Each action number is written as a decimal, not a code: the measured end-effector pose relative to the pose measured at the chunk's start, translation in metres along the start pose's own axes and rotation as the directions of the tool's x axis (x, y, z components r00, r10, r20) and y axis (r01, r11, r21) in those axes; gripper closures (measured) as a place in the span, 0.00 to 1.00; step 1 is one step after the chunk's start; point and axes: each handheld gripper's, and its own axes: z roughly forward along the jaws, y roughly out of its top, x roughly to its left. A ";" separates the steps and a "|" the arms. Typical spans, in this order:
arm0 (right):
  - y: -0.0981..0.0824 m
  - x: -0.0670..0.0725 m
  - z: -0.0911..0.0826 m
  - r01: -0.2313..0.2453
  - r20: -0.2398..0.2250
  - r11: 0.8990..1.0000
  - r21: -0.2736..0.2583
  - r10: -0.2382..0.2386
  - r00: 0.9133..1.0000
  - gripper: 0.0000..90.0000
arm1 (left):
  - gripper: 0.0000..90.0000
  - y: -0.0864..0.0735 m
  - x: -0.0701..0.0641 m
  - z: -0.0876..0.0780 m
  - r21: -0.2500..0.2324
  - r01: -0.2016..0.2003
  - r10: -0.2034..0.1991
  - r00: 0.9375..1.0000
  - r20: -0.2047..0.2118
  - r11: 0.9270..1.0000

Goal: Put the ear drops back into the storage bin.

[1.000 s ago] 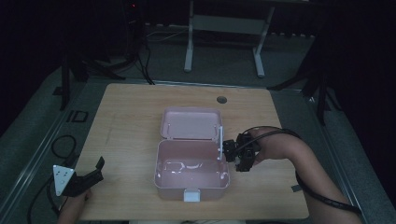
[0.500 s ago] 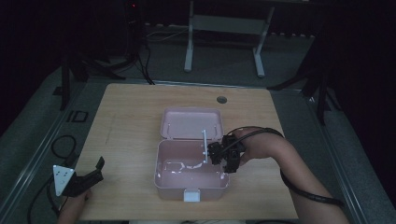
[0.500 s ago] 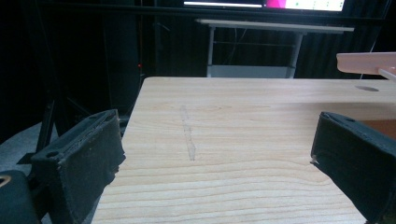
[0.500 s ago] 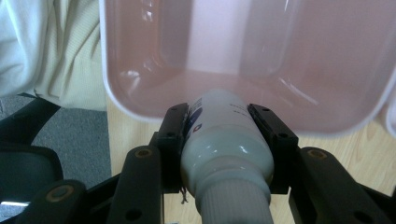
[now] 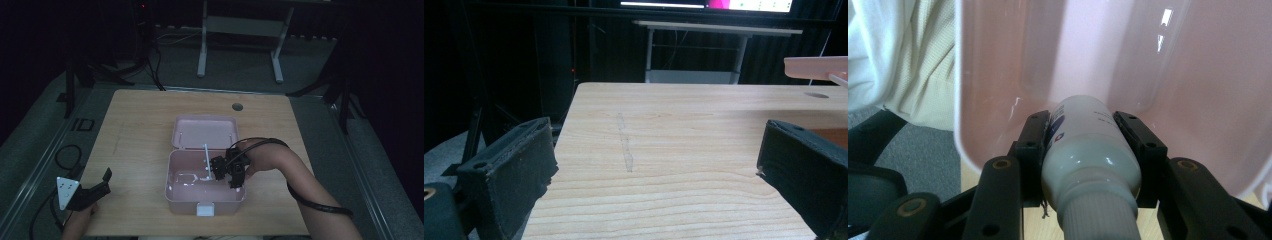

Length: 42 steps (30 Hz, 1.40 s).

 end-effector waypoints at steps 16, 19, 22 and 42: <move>0.010 -0.011 0.051 0.085 -0.029 0.996 0.016 -0.085 0.996 0.66 | 0.03 0.000 0.000 0.000 0.000 0.001 -0.001 1.000 0.000 1.000; 0.012 -0.012 0.060 0.092 -0.022 0.995 0.034 -0.091 0.996 0.66 | 0.03 0.000 0.000 0.000 0.001 0.000 0.000 1.000 0.000 1.000; 0.014 -0.013 0.065 0.090 -0.008 0.995 0.036 -0.090 0.996 0.66 | 0.03 0.000 0.000 0.000 0.001 0.000 0.000 1.000 -0.001 1.000; 0.025 -0.009 0.096 0.116 -0.065 0.988 0.104 -0.110 0.992 0.66 | 0.03 0.000 0.000 0.000 0.002 -0.001 0.001 1.000 0.000 1.000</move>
